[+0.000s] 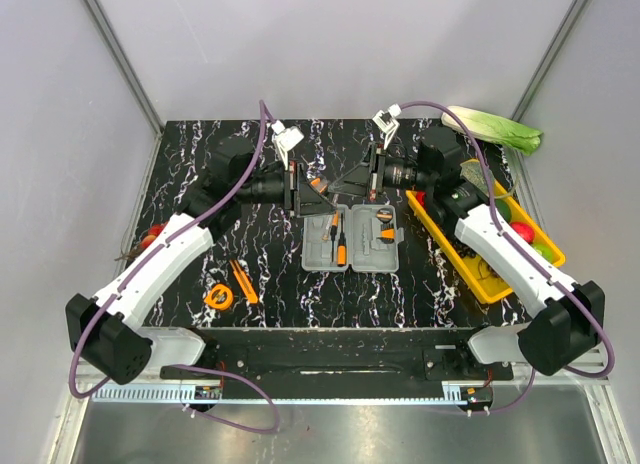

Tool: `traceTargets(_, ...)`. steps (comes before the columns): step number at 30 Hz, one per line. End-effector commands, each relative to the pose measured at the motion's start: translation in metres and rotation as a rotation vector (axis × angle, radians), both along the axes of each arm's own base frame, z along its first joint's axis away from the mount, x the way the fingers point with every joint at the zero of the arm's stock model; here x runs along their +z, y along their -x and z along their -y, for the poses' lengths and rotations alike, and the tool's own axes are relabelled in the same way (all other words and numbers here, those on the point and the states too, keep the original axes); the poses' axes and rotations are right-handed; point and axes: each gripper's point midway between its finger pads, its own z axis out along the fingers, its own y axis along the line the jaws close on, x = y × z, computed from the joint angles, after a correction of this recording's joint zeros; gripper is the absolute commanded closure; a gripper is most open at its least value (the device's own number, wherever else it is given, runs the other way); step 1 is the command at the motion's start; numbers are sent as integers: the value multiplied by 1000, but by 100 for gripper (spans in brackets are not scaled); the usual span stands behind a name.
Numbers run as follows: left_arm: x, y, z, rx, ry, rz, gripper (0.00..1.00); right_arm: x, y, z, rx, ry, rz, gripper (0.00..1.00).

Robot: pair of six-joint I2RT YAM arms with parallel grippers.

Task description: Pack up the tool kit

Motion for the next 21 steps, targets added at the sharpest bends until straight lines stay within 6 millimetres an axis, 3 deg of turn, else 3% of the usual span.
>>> traceTargets(1,21,-13,1,49,24,25,65,28,3,0,-6,-31,86,100)
traceTargets(2,20,-14,1,58,19,18,61,28,1,0,-20,-26,88,100)
traceTargets(5,16,-24,-4,127,-8,-1,35,25,-9,7,-104,17,104,100)
traceTargets(9,8,-40,-24,277,-47,-30,5,28,-31,26,-288,80,176,100)
traceTargets(13,-9,-55,-49,426,-89,-165,1,37,-52,49,-471,127,255,100)
traceTargets(15,-23,-61,-59,498,-105,-335,1,45,-58,59,-540,123,309,100)
traceTargets(17,-30,-62,-57,497,-65,-509,3,58,-62,67,-599,83,370,100)
traceTargets(19,-24,-63,-48,489,21,-661,5,73,-67,76,-674,28,421,100)
traceTargets(21,-3,-72,-40,484,158,-688,5,83,-72,85,-756,-30,416,100)
